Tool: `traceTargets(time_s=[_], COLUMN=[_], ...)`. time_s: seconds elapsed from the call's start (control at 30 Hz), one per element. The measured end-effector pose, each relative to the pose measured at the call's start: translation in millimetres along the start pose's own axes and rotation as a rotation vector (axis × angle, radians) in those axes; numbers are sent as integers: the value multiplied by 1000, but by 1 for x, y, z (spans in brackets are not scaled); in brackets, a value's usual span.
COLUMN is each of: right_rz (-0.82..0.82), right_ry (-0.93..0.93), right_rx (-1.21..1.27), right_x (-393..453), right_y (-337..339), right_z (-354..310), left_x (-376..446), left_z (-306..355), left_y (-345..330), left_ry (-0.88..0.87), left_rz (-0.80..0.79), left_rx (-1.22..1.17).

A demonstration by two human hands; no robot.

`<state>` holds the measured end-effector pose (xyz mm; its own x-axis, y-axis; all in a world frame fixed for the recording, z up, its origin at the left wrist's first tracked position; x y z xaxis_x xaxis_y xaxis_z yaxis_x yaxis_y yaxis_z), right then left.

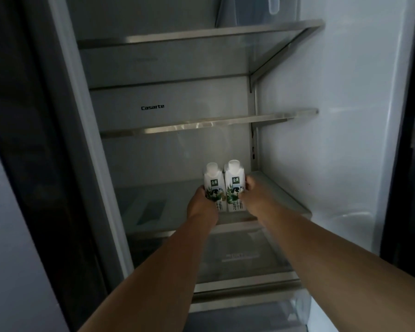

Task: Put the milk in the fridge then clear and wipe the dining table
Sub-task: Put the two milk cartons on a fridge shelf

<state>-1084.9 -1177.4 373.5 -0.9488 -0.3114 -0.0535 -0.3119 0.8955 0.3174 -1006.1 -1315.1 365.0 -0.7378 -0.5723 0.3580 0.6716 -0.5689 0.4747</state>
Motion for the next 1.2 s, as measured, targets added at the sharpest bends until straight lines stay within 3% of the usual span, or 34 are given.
traceTargets(time_s=[0.27,0.47,0.9,1.2], right_rz=[48,140,166,343], right_ry=[-77,-114,-97,-116], right_rx=[13,95,141,70], right_x=[-5,-61,-253,-377], right_y=[8,22,4,48], right_z=[1,-7,5,52], left_x=[-6,-49,-228,-332], left_z=[4,30,57,67], left_y=[8,28,64,53], left_ry=[35,-40,-166,-171], left_rz=[7,77,-178,-275], left_rx=[157,30,-216,-281])
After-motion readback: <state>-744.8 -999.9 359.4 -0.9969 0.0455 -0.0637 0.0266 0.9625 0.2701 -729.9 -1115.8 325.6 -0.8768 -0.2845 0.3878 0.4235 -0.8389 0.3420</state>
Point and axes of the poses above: each hand's wrist, its own x-axis towards the middle knuckle, its own y-axis out of the back of the hand, z = x × y, the point moved 8 cm from there along x, towards the middle knuckle, and after that the axes turned 12 degrees about -y, right-handed, at the moved point
